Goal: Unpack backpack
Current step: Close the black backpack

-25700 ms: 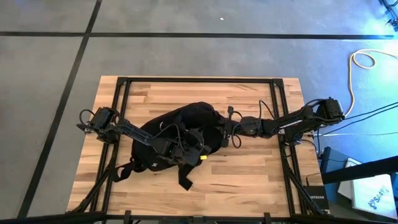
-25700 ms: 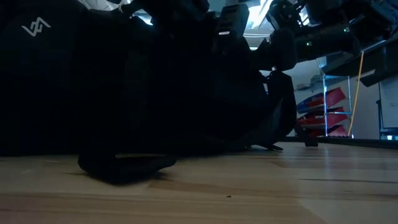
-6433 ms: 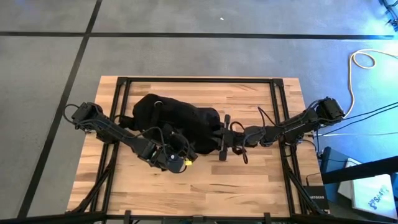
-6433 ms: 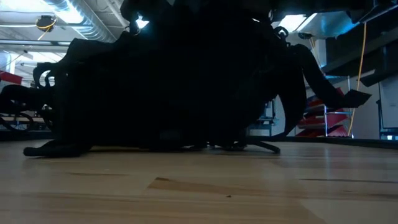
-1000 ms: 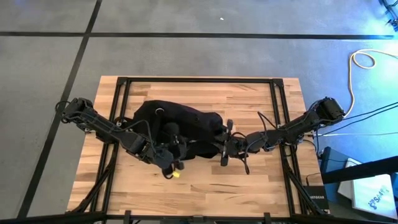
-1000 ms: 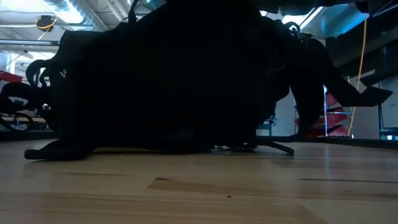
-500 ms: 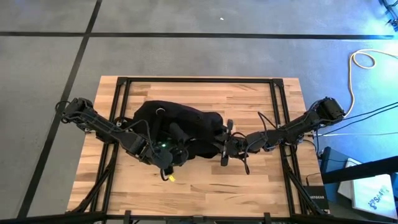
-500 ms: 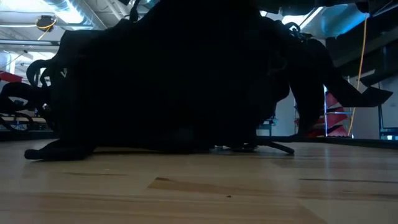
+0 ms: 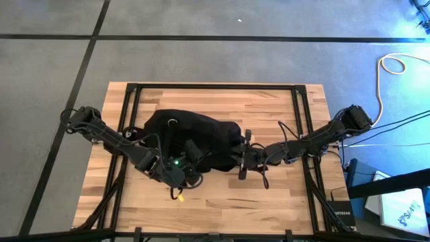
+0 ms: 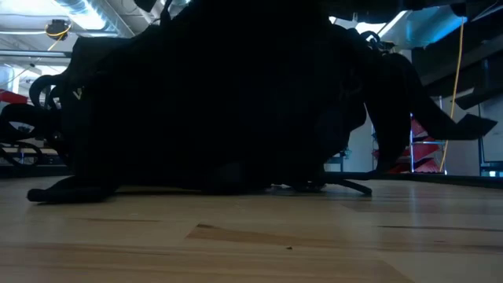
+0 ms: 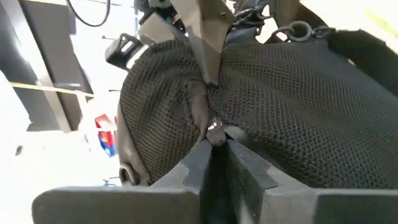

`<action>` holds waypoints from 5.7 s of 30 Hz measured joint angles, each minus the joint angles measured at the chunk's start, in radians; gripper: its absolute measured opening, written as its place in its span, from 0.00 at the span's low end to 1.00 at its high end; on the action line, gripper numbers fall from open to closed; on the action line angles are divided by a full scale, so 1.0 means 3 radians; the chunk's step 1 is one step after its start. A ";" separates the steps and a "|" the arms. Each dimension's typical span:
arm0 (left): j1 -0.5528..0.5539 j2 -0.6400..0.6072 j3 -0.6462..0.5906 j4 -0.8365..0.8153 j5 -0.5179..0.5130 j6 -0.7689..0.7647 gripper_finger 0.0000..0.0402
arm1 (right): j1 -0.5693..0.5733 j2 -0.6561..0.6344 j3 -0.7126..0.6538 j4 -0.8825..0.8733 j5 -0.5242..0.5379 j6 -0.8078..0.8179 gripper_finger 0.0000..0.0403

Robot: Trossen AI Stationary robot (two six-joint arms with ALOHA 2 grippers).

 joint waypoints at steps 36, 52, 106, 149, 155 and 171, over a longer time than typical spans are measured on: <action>0.0563 0.0412 0.0000 -0.0273 0.0270 -0.2283 0.00 | 0.0005 0.0006 0.0301 -0.0422 -0.0295 -0.0024 0.00; 0.0641 0.0375 0.0008 -0.1351 -0.0551 -0.3000 0.00 | 0.0340 -0.0045 0.0305 -0.0382 0.0057 -0.0372 0.00; 0.0052 0.0181 -0.0277 0.0693 -0.0254 -0.5244 0.60 | 0.0174 -0.0071 0.0306 -0.0520 0.0225 -0.0258 0.00; 0.0012 0.0258 -0.0277 0.0921 -0.0505 -0.4569 0.11 | 0.0174 -0.0071 0.0305 -0.0494 0.0225 -0.0247 0.00; 0.0122 0.0329 -0.0277 0.0935 -0.0399 -0.4417 0.01 | 0.0174 -0.0070 0.0302 -0.0495 0.0225 -0.0246 0.00; -0.0073 0.0436 0.0046 0.0945 -0.0834 -0.3680 0.00 | 0.0174 -0.0071 0.0304 -0.0531 0.0012 -0.0128 0.20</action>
